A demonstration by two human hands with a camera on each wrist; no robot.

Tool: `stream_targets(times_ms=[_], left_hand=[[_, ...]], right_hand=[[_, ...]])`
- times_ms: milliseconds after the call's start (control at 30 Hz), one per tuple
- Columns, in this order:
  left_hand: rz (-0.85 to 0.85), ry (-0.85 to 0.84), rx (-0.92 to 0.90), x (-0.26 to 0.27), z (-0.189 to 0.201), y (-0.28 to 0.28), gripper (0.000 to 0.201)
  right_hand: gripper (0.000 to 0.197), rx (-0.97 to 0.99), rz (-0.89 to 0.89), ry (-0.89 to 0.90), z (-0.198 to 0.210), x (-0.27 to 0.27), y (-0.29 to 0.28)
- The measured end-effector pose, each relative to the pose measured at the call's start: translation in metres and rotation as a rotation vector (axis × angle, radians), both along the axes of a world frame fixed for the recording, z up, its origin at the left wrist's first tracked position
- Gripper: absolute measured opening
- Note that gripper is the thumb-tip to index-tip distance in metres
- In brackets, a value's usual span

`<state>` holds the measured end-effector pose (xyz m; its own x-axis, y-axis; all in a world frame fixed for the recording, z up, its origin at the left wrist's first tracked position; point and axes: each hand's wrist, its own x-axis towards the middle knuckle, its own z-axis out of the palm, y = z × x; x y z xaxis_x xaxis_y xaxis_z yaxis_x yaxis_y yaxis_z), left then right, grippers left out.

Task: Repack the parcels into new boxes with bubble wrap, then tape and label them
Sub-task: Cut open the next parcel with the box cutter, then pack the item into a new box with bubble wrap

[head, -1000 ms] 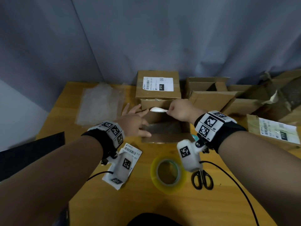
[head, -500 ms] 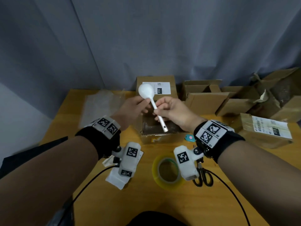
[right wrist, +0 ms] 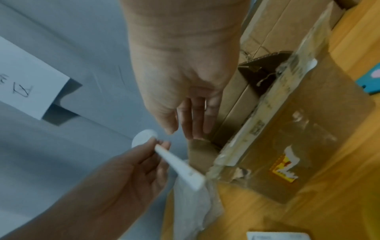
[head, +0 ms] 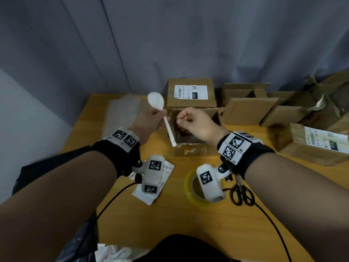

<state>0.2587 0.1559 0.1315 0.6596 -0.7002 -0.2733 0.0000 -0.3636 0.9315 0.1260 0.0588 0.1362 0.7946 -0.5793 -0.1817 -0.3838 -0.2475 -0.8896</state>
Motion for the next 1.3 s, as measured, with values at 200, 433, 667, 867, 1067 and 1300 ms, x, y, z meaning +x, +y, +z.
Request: stream_targets(times_ms=[200,433,667,867,1067,1300], left_hand=[[-0.045,-0.014,0.363,0.005,-0.051,0.029,0.022],[-0.157,0.134,0.566,-0.017,-0.105,0.031,0.019],[-0.214,0.022,0.617,-0.008,-0.118,0.024,0.03],[-0.192,0.092,0.625,0.0,-0.116,0.026,0.021],[-0.301,-0.282,0.364,-0.002,-0.082,0.02,0.061],[-0.522,-0.322,0.298,0.002,-0.062,0.01,0.095]], right_hand=[[0.022,-0.535,-0.298,0.216,-0.02,-0.039,-0.024],[0.045,-0.216,-0.411,0.346,-0.039,-0.077,-0.051],[0.034,0.096,-0.367,0.334,-0.048,-0.083,-0.045],[0.052,0.133,-0.314,0.35,-0.044,-0.073,-0.044],[0.044,0.165,-0.458,0.388,-0.046,-0.056,-0.053],[0.075,0.13,-0.604,0.381,-0.042,-0.06,-0.055]])
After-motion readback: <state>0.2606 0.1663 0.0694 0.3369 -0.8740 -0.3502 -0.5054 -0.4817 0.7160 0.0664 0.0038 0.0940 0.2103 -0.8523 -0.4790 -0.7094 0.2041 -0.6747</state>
